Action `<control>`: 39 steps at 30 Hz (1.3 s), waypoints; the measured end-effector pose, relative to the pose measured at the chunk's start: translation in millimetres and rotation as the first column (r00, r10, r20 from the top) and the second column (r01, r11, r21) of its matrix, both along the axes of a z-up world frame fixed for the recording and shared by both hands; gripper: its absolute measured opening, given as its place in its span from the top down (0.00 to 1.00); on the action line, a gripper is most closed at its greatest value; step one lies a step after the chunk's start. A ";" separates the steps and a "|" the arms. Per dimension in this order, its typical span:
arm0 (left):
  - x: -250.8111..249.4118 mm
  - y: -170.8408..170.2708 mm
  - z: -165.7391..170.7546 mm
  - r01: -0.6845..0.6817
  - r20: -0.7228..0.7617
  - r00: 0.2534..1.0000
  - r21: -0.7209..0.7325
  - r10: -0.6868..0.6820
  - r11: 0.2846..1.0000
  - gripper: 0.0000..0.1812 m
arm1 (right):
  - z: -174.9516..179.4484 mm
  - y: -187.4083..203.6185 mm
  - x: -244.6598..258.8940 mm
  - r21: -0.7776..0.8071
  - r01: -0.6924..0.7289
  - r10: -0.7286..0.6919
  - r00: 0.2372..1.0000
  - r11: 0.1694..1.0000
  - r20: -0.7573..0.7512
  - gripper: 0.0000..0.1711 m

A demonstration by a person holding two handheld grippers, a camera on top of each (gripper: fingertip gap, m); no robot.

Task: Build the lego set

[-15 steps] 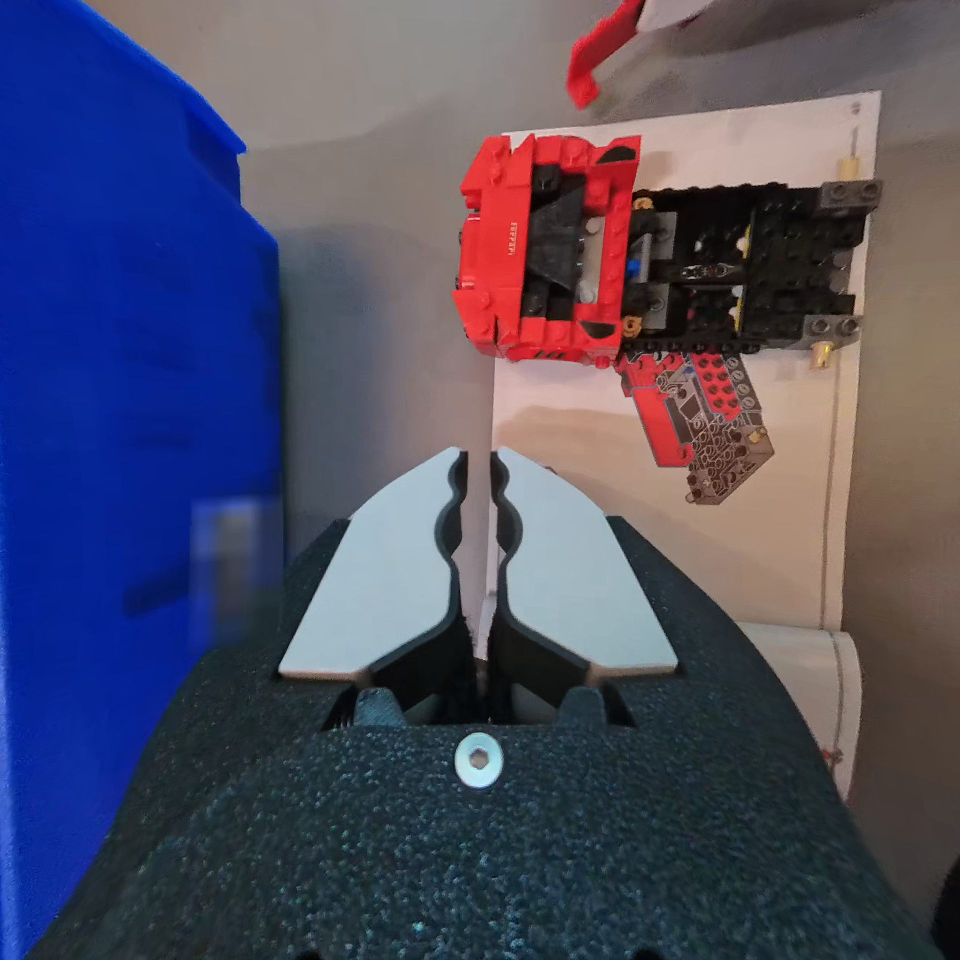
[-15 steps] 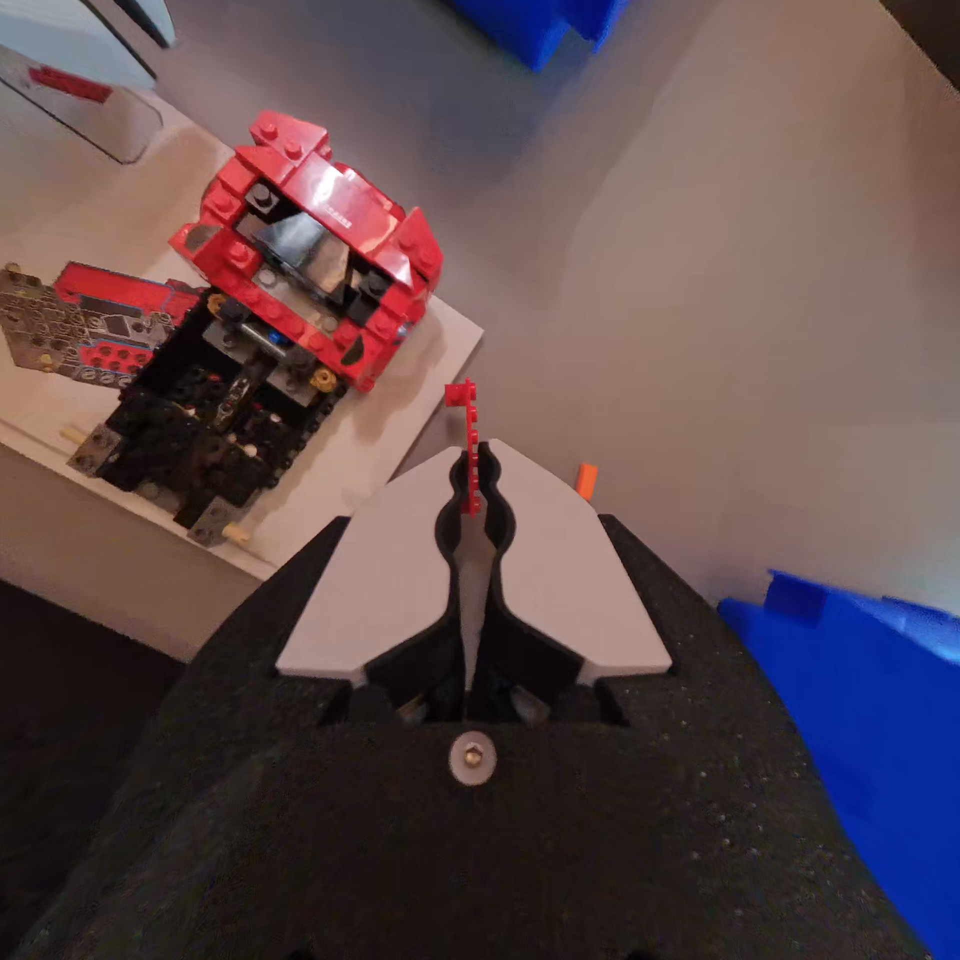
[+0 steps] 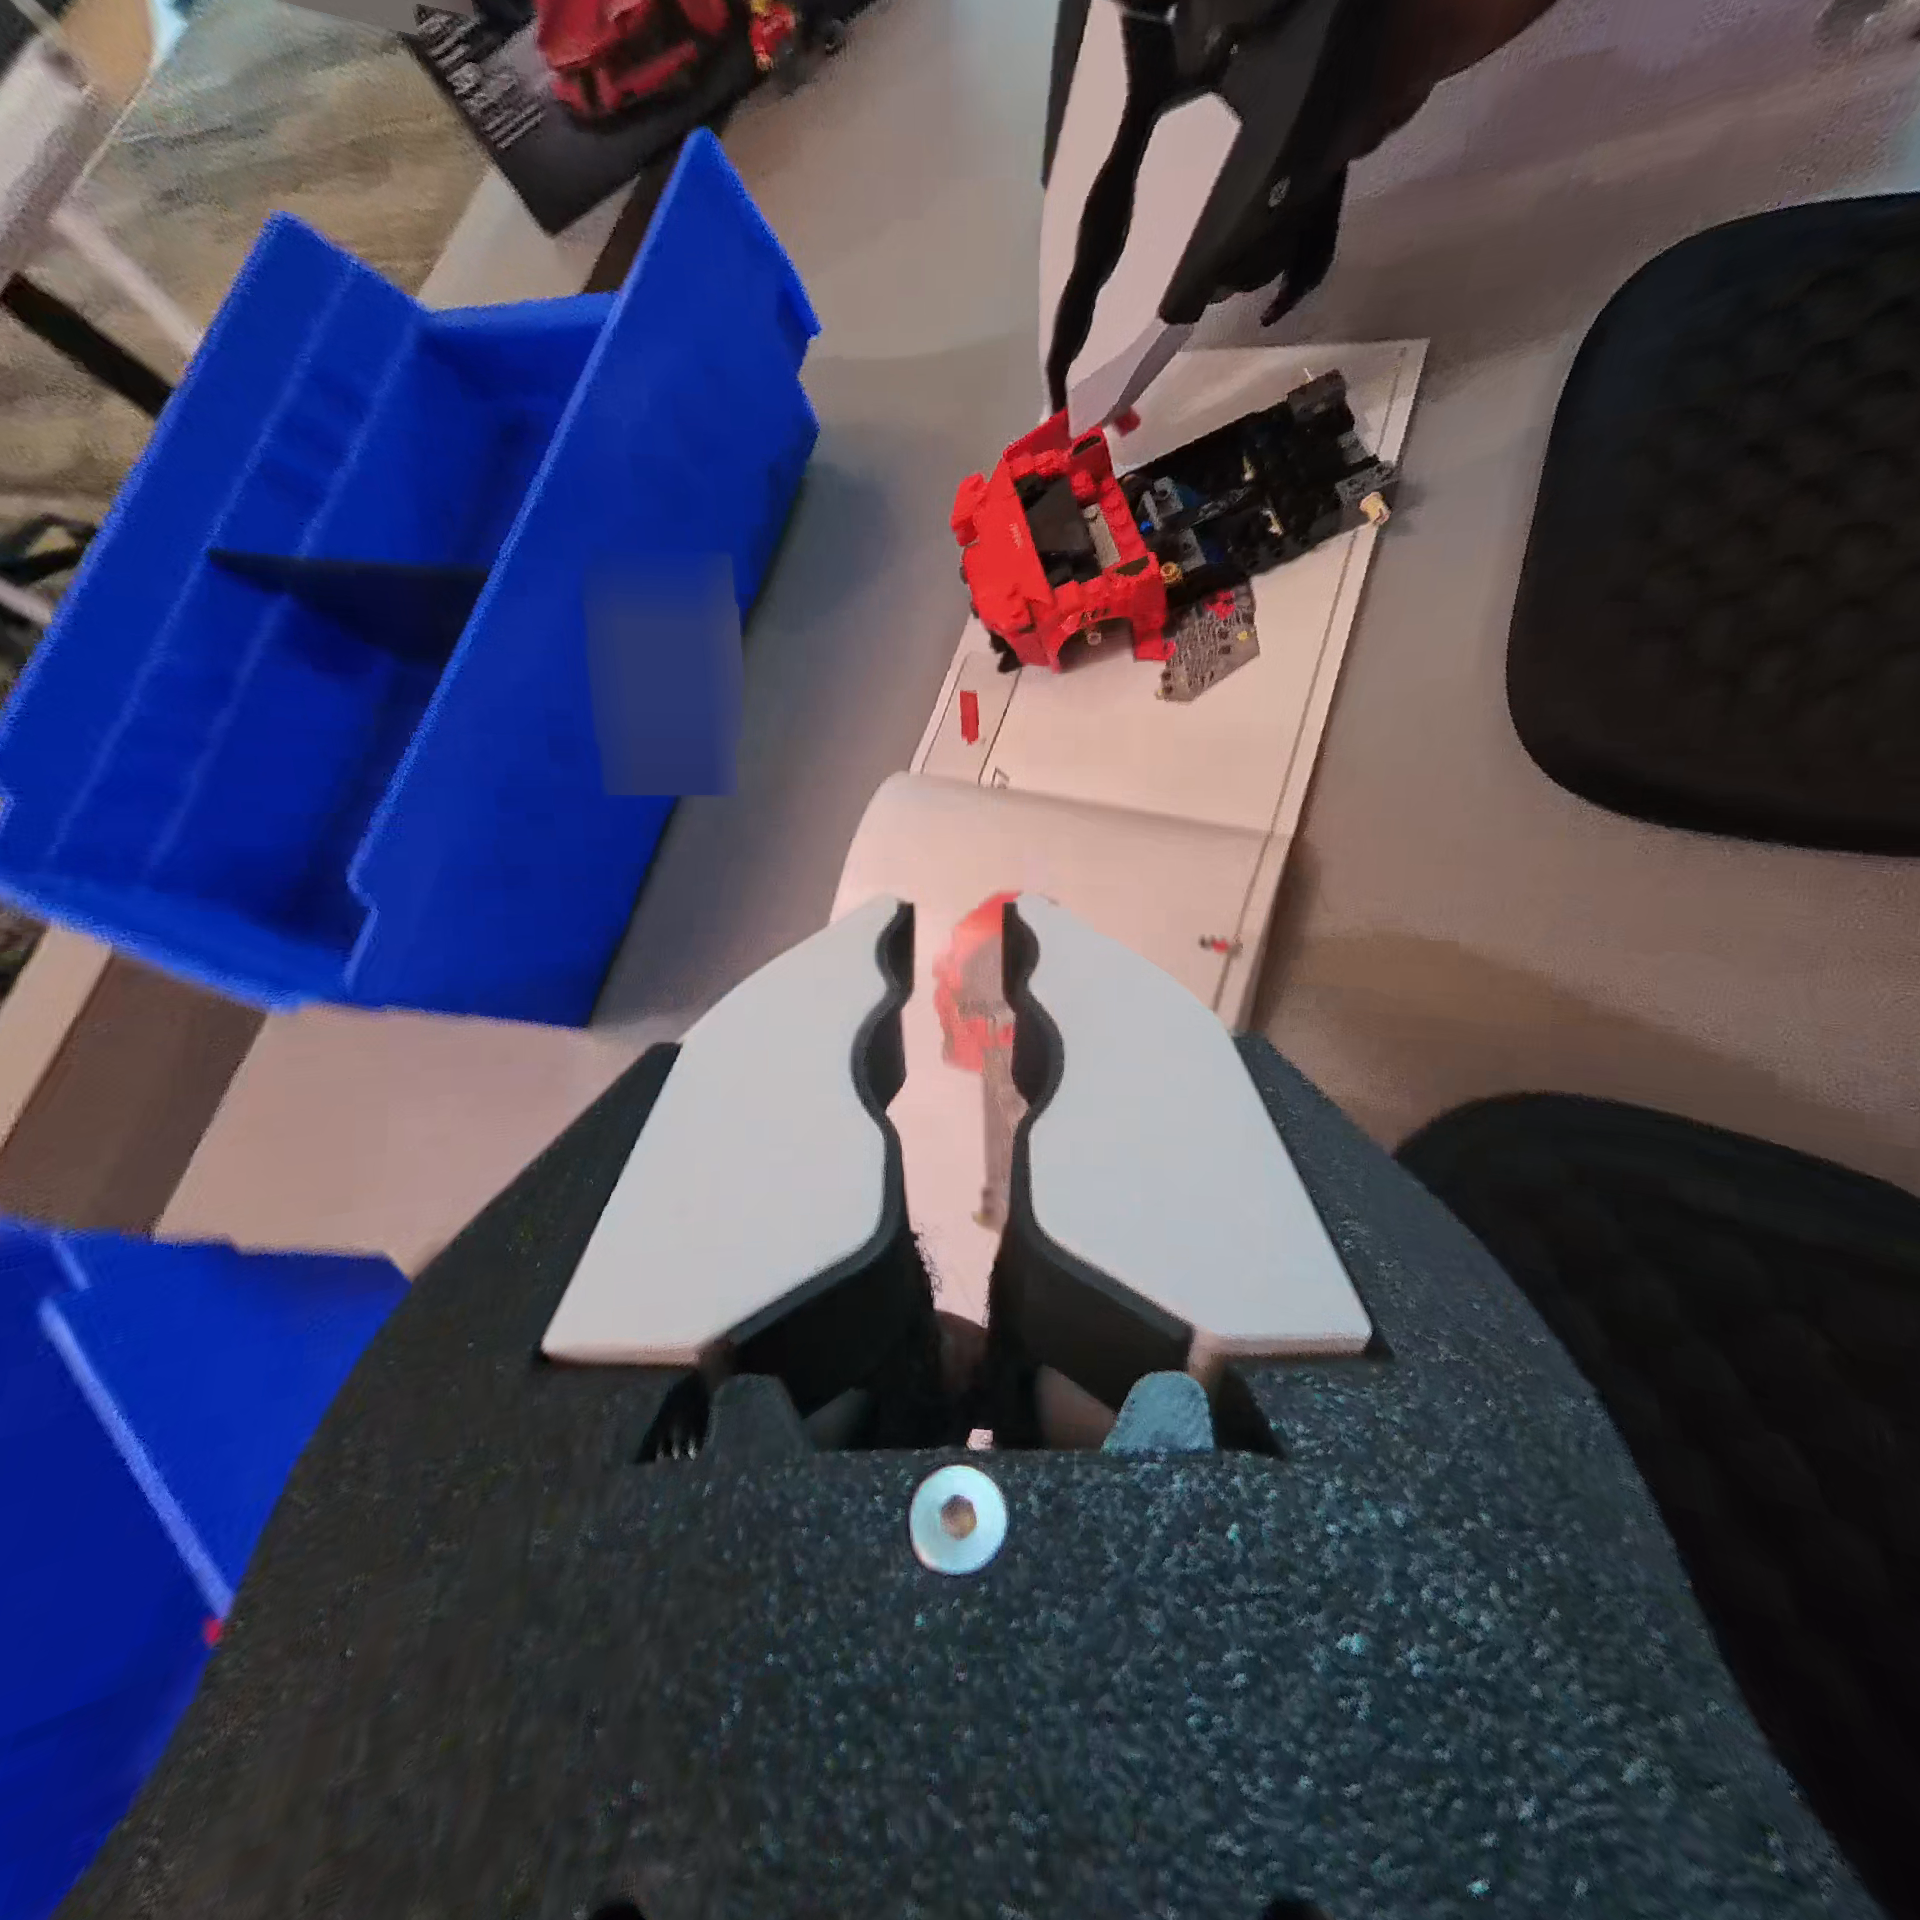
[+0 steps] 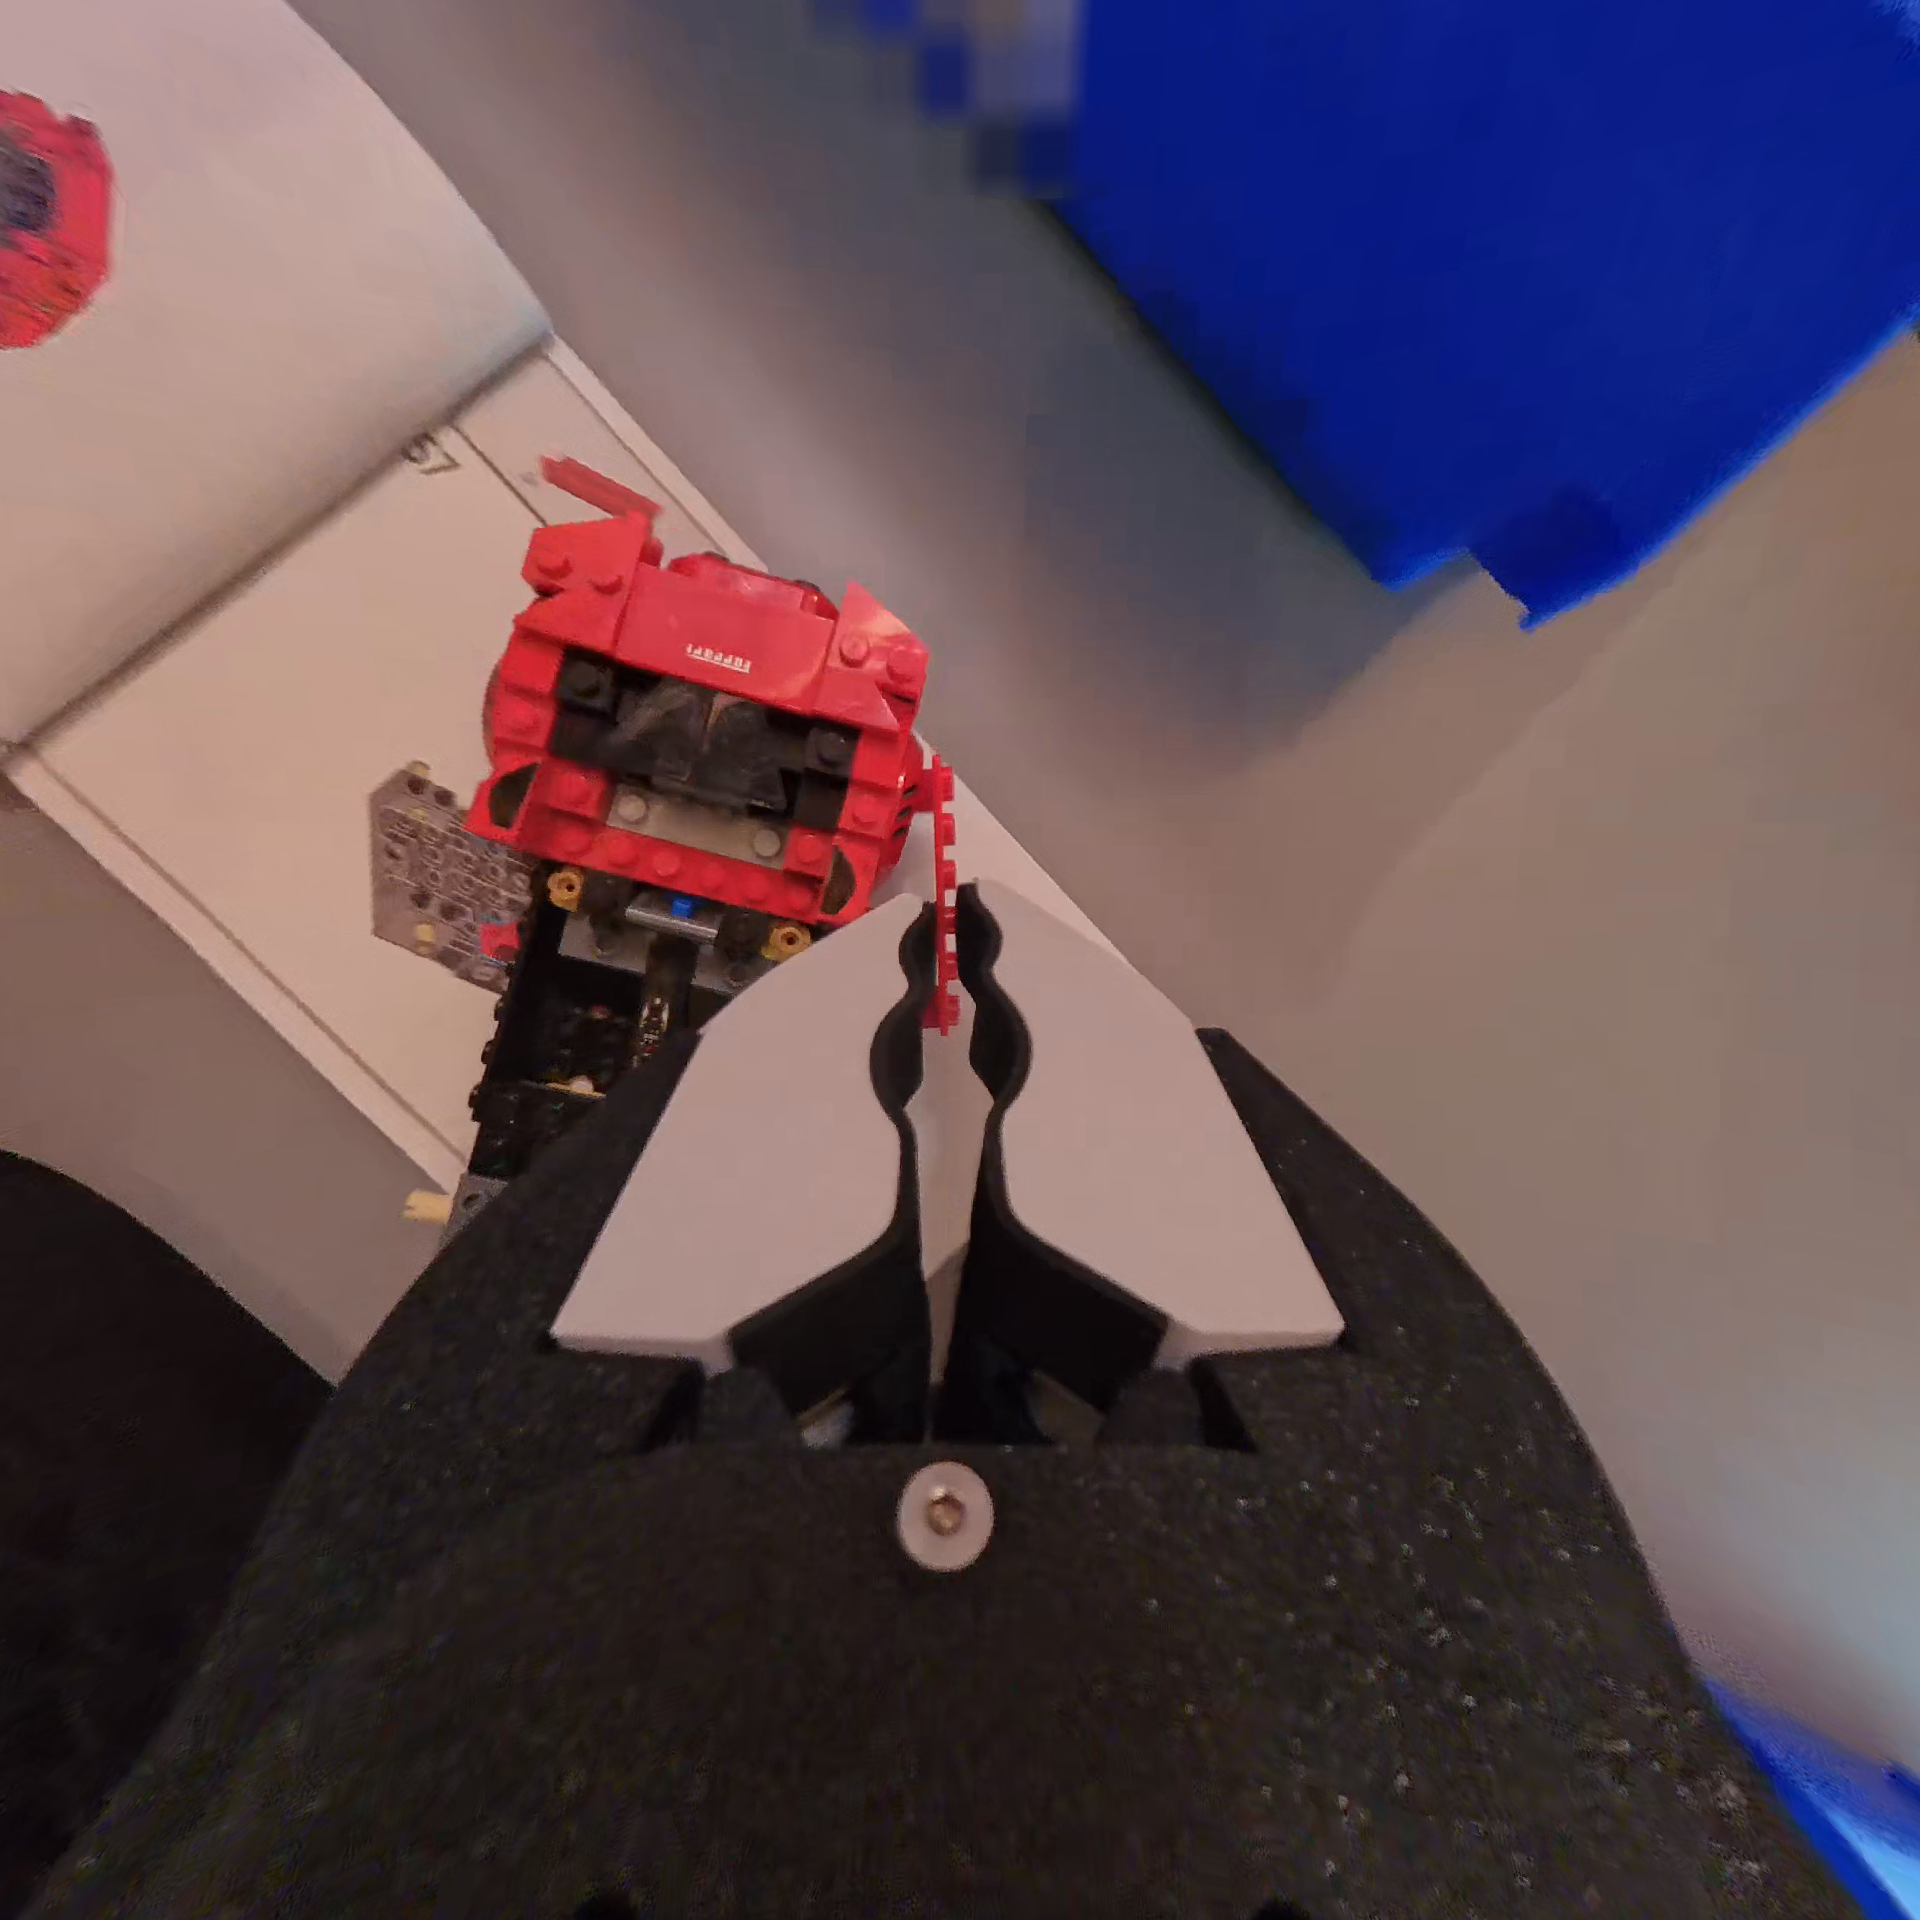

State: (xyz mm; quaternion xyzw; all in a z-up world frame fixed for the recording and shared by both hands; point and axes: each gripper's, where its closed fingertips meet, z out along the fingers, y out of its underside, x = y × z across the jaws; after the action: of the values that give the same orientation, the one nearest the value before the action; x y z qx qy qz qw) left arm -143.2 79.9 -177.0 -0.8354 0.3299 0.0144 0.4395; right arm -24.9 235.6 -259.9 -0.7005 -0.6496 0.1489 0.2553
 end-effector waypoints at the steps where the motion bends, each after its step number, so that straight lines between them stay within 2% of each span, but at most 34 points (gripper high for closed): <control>1: -4.1 -8.5 -1.7 -0.027 0.020 0.999 0.008 0.027 1.000 0.92 | -0.3 -2.0 -3.3 -0.001 -0.014 0.014 1.000 1.000 0.005 0.98; 8: -12.5 -37.8 -31.5 -0.111 0.060 0.992 -0.016 0.112 0.994 0.91 | 0.6 -8.6 -16.1 -0.019 -0.082 0.082 0.997 0.996 0.007 0.98; 18: -5.3 -43.8 -52.2 -0.084 0.145 0.985 -0.037 0.089 0.996 0.91 | 4.9 -17.0 -28.7 -0.003 -0.182 0.182 0.983 0.983 0.003 0.98; 24: -0.9 -46.6 -62.7 -0.052 0.195 0.979 -0.059 0.063 0.997 0.91 | 5.1 -18.2 -33.2 0.034 -0.225 0.223 0.974 0.974 0.049 0.98; 29: -3.0 -47.3 -68.6 -0.046 0.219 0.974 -0.062 0.059 0.997 0.92 | 12.3 -6.2 -29.6 0.063 -0.157 0.155 0.987 0.986 0.037 0.98; 33: -1.5 -50.3 -62.2 -0.015 0.292 0.956 -0.038 0.025 0.999 0.96 | 29.5 0.7 -18.8 0.075 -0.048 0.051 0.998 0.996 -0.045 0.98; 39: -1.2 -50.8 -64.3 0.005 0.291 0.957 -0.030 0.004 1.000 0.96 | 28.1 -16.1 6.4 0.009 0.038 -0.036 0.993 0.999 -0.109 0.98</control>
State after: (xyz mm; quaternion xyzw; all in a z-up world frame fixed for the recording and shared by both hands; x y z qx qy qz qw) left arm -144.4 29.1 -241.2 -0.8349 0.2621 -0.1137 0.4704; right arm -18.5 219.5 -231.8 -0.7019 -0.6224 0.1786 0.2967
